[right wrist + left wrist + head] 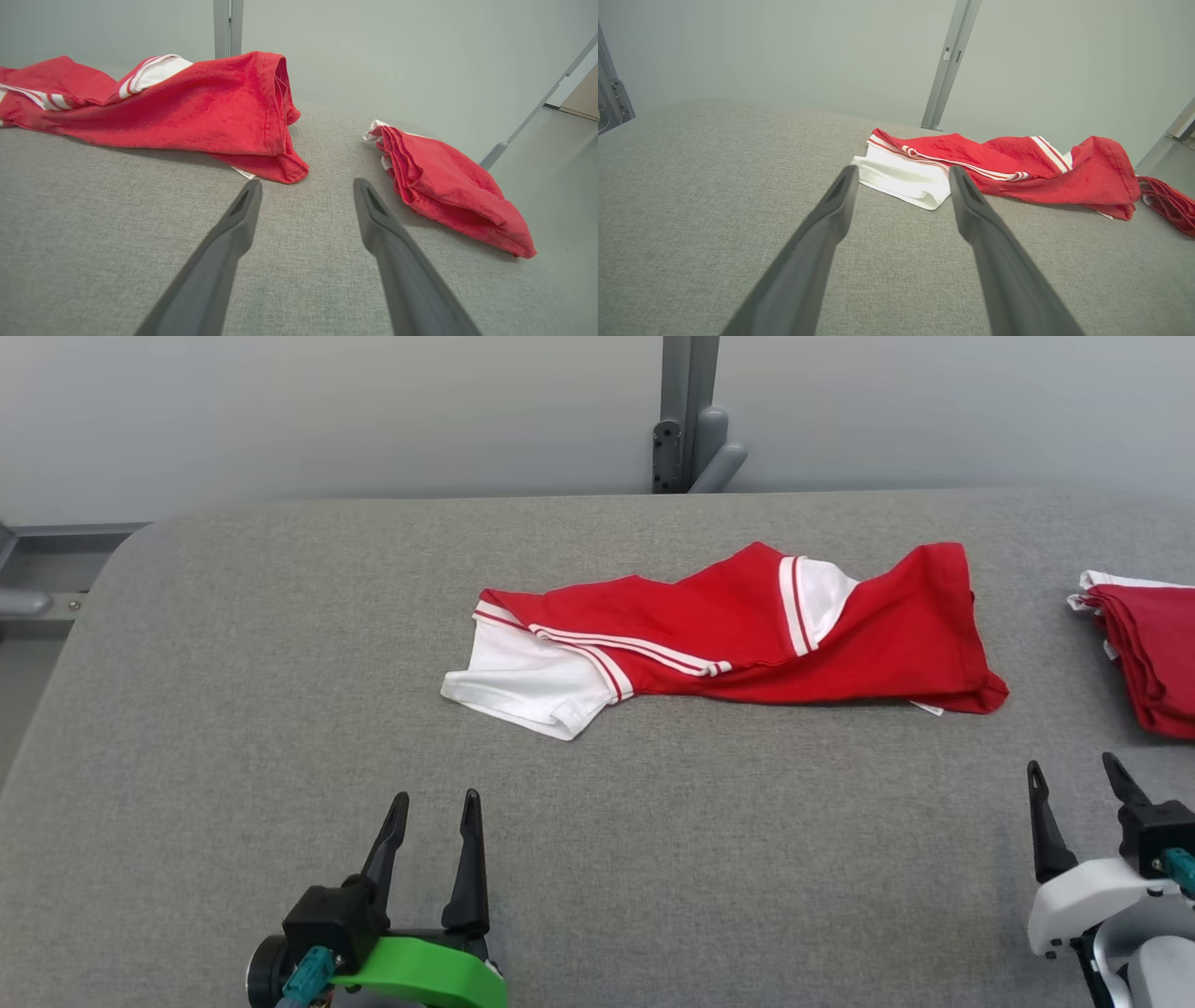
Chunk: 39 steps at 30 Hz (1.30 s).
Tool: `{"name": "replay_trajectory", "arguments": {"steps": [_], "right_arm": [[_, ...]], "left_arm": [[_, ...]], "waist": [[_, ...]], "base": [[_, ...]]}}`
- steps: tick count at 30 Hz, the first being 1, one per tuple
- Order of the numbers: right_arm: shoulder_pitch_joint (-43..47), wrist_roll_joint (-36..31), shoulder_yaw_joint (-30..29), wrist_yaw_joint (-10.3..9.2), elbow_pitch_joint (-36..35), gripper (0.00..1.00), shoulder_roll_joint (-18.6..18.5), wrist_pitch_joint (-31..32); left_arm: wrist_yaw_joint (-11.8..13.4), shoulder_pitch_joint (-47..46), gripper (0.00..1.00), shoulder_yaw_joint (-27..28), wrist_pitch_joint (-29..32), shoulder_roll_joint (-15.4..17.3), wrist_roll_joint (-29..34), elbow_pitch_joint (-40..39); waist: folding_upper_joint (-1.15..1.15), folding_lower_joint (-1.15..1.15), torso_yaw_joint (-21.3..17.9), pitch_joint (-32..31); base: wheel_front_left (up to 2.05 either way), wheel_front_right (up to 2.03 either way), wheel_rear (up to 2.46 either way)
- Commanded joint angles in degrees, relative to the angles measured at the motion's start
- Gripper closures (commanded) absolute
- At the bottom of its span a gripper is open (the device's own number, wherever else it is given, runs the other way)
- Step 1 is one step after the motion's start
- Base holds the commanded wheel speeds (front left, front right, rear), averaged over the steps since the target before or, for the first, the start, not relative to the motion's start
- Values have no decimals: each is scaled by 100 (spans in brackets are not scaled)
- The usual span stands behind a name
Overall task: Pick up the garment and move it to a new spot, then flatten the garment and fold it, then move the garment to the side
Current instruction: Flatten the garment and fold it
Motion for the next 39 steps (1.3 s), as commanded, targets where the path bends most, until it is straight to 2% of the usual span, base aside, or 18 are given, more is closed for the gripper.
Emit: {"name": "replay_trajectory", "arguments": {"steps": [1, 8, 14, 24, 33, 35, 36, 39], "right_arm": [[-160, -95, -19, -3, 110, 0, -82, -16], [-808, -161, 69, -3, 1011, 0, -351, -15], [-1359, -287, 370, -4, 1707, 0, -646, -15], [-1958, -663, 493, -4, 2262, 0, -800, -16], [-2192, -774, 627, -4, 2264, 0, -736, -15], [-2207, -745, 672, -4, 2278, 70, -728, -15], [-2206, -725, 702, -4, 2289, 100, -714, -15], [-2152, -583, 722, -4, 2317, 100, -729, -15]], "left_arm": [[-22, 42, 0, -14, -15, 14, 1, -7], [-99, -111, 0, -170, -15, 14, -18, 44], [-120, -220, 0, -187, -15, 14, -30, 55], [-182, -447, 0, -168, -15, 14, 2, 48], [-205, -562, 0, -121, -15, 13, 16, 91], [-197, -580, 0, -115, -15, 13, 21, 101], [-187, -583, 0, -109, -15, 13, 16, 104], [-156, -580, 0, -112, -15, 13, -12, 112]], "waist": [[0, 0, 167, 104], [0, 0, 442, 324], [0, 0, 515, 522], [0, 0, 571, 817], [0, 0, 562, 982], [0, 0, 540, 986], [0, 0, 526, 980], [0, 0, 479, 950]], "base": [[0, 0, 0], [0, 0, 0], [0, 0, 0], [0, 0, 0], [0, 0, 0], [0, 0, 0], [0, 0, 0], [0, 0, 0]]}}
